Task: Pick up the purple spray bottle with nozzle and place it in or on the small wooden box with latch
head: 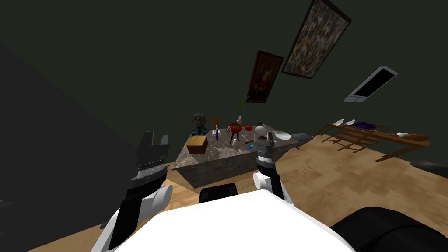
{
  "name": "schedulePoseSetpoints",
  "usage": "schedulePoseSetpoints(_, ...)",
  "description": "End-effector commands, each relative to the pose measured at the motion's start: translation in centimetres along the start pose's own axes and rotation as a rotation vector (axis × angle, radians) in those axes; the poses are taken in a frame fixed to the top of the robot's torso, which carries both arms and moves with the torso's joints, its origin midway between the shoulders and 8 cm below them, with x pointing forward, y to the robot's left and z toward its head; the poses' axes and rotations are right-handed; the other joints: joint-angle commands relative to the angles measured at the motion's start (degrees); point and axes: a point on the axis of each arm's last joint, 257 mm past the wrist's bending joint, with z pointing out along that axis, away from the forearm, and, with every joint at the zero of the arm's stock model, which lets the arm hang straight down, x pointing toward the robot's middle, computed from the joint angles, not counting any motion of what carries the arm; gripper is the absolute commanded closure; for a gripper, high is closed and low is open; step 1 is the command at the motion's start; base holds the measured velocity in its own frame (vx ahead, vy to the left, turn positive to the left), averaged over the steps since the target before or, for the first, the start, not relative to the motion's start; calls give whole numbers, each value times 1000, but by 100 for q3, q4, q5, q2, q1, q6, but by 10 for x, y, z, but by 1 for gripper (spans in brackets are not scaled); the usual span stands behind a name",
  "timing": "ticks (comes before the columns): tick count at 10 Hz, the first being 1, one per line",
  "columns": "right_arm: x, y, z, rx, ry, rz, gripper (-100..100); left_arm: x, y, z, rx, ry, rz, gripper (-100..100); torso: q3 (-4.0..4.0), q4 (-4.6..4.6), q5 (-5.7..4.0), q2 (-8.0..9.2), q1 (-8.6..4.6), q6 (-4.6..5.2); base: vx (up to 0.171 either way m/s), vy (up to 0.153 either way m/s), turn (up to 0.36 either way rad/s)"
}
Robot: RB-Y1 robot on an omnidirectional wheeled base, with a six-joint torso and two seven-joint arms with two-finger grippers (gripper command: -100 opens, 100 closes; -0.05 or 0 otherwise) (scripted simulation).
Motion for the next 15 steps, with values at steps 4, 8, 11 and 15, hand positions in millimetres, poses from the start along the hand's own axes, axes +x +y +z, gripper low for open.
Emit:
schedulePoseSetpoints(4, 7, -24, -1, 67, 105, -81, -100, 0, 0, 0, 0, 0, 0, 0, 1, 0, 2, 1, 12, -1, -5, 30, 54)
schedulePoseSetpoints(8, 5, -62, -6, 159, 187, -195, -100, 0, 0, 0, 0, 0, 0, 0, 0, 0, 6, 1, 27, -1, -5, 68, 89)
schedulePoseSetpoints(11, -4, -95, -12, 236, 235, -297, -100, 0, 0, 0, 0, 0, 0, 0, 0, 0, 7, 0, 33, -2, -5, 89, 132)
schedulePoseSetpoints(15, -23, -140, -22, 343, 292, -451, -100, 0, 0, 0, 0, 0, 0, 0, 0, 0, 9, 1, 38, 0, 1, 102, 140)
